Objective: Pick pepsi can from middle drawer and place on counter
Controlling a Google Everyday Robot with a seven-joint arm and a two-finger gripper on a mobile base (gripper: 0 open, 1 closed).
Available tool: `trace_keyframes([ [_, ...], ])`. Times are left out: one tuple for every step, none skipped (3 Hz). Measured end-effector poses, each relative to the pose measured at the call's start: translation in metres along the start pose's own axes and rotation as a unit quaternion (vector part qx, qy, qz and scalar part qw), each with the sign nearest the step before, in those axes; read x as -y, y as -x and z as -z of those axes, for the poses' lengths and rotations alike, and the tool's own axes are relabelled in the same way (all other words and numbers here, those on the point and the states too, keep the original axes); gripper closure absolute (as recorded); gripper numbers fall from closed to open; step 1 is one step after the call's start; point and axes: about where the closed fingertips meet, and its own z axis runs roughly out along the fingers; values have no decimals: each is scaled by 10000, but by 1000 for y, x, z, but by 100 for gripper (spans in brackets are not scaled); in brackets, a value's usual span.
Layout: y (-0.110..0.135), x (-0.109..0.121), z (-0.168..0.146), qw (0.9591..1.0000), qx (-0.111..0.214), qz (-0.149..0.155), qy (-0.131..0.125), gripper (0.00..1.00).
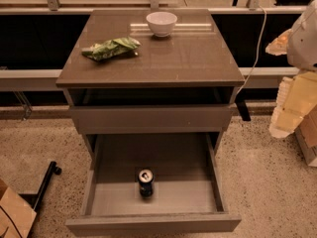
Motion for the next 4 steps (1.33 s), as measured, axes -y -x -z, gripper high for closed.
trace_keyframes([
  [0, 0, 0, 10000, 0, 0, 0, 0],
  [3, 5, -10, 9999, 96, 101, -61, 0],
  [1, 11, -29, 9993, 283, 174, -153, 0],
  [-5, 22, -63, 9986, 516, 115, -67, 0],
])
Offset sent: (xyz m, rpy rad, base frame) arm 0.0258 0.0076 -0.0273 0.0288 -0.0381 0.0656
